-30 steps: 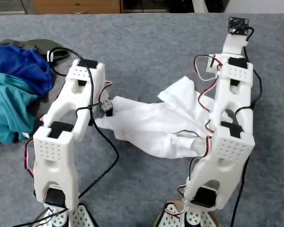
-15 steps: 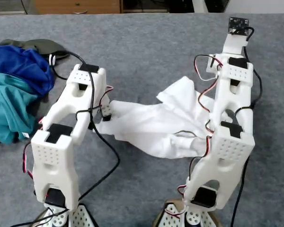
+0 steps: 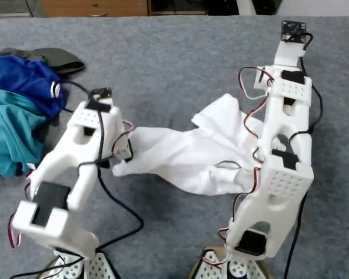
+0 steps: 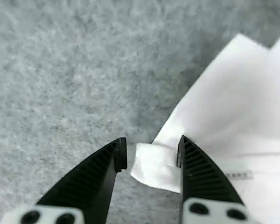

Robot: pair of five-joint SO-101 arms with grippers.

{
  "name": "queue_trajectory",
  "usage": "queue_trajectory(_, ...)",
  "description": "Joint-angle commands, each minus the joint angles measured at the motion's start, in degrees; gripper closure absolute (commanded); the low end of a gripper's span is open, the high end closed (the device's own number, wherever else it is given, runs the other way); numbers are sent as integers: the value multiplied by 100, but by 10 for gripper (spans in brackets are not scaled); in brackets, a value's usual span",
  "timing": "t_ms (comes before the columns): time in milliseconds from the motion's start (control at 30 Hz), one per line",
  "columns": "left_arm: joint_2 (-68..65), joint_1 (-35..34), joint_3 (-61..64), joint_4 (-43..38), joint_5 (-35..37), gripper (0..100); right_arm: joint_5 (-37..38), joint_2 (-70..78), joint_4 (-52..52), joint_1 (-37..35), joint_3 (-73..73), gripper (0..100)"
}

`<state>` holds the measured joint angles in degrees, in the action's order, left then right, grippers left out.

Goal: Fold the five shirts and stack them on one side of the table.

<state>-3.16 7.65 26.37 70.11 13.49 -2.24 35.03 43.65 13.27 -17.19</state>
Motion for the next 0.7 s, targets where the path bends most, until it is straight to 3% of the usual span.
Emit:
queue_trajectory(0,444,-18,457,-290,-281,810,70,-22,35,136,-286,860)
queue_trajectory(167,479,-18,730,-325,-589,810,70,-22,35,136,-295,860)
queue_trajectory(667,435,158,738,44,-607,810,53,-22,35,127,-303,860)
